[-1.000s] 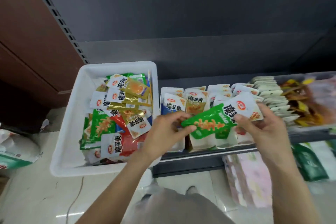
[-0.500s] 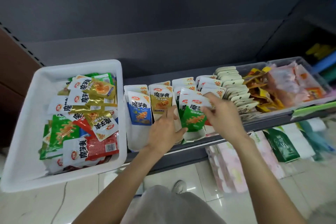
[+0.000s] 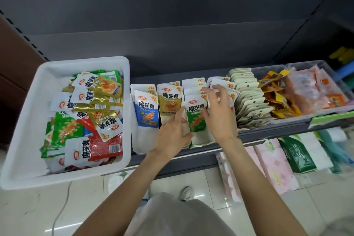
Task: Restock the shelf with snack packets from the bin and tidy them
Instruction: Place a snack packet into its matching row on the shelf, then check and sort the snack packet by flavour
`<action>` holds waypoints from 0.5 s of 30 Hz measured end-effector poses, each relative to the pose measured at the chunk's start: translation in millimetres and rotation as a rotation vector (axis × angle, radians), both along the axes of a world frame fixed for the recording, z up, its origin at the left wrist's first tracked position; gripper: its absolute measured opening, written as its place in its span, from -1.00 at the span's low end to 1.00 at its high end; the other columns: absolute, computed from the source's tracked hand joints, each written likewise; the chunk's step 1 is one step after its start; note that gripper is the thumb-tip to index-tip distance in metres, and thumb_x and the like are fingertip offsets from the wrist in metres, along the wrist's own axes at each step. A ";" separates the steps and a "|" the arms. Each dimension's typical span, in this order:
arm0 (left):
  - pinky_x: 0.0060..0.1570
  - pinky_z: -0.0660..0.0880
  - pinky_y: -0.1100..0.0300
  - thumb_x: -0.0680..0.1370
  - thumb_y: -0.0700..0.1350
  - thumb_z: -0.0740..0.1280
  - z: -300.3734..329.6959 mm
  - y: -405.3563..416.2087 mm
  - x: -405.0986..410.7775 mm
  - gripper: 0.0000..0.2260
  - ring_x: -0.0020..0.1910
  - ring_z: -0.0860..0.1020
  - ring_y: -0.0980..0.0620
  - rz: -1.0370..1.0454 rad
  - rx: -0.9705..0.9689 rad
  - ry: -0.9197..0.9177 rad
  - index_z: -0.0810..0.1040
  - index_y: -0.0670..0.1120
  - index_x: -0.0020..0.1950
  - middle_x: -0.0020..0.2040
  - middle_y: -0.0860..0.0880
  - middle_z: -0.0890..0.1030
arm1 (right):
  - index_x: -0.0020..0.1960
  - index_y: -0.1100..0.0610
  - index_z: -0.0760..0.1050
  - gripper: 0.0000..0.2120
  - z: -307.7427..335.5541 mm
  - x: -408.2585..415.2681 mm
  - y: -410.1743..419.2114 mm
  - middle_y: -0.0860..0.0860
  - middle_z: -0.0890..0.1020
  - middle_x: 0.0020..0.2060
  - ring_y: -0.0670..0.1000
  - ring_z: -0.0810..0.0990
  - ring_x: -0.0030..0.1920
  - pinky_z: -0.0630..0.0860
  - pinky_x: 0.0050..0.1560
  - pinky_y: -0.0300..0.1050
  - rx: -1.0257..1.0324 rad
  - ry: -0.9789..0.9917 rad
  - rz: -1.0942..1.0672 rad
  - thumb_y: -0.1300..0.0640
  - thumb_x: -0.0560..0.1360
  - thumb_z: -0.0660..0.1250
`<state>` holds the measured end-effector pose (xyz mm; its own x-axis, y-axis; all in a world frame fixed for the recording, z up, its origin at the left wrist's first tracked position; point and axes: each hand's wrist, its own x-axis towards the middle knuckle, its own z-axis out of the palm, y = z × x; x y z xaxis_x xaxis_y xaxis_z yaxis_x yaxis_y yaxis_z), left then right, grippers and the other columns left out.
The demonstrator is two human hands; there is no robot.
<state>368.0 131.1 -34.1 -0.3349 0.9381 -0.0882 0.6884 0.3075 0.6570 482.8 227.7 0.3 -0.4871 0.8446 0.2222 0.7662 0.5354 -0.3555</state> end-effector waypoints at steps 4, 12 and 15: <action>-0.11 0.56 0.14 0.51 0.08 0.33 20.6 -12.9 -11.5 -0.49 -0.17 0.56 0.20 0.039 0.104 0.013 0.25 0.06 0.41 0.07 0.16 0.53 | 0.23 0.15 0.45 -0.65 5.5 8.9 -16.3 0.12 0.42 0.21 0.00 0.40 0.21 0.51 0.12 -0.09 0.105 0.374 -0.089 0.26 0.46 0.38; -0.23 0.40 0.27 0.55 -0.06 0.23 47.1 -104.3 -96.3 -0.80 -0.23 0.48 0.11 0.344 0.611 0.232 0.59 -0.13 -0.01 -0.22 0.03 0.58 | 0.07 0.12 0.53 -0.85 30.3 -51.1 -78.3 -0.07 0.64 -0.10 -0.15 0.59 -0.13 0.55 -0.09 -0.18 -0.253 0.442 0.396 0.21 0.52 0.28; -0.06 0.38 0.22 0.49 -0.12 0.34 31.1 -141.8 -146.1 -0.84 -0.16 0.53 -0.01 0.440 0.413 0.365 0.59 -0.14 0.01 -0.15 -0.01 0.62 | 0.10 0.08 0.54 -0.84 28.6 -98.3 -102.1 -0.06 0.65 -0.06 -0.10 0.61 -0.11 0.58 -0.09 -0.08 -0.352 0.267 0.603 0.18 0.54 0.29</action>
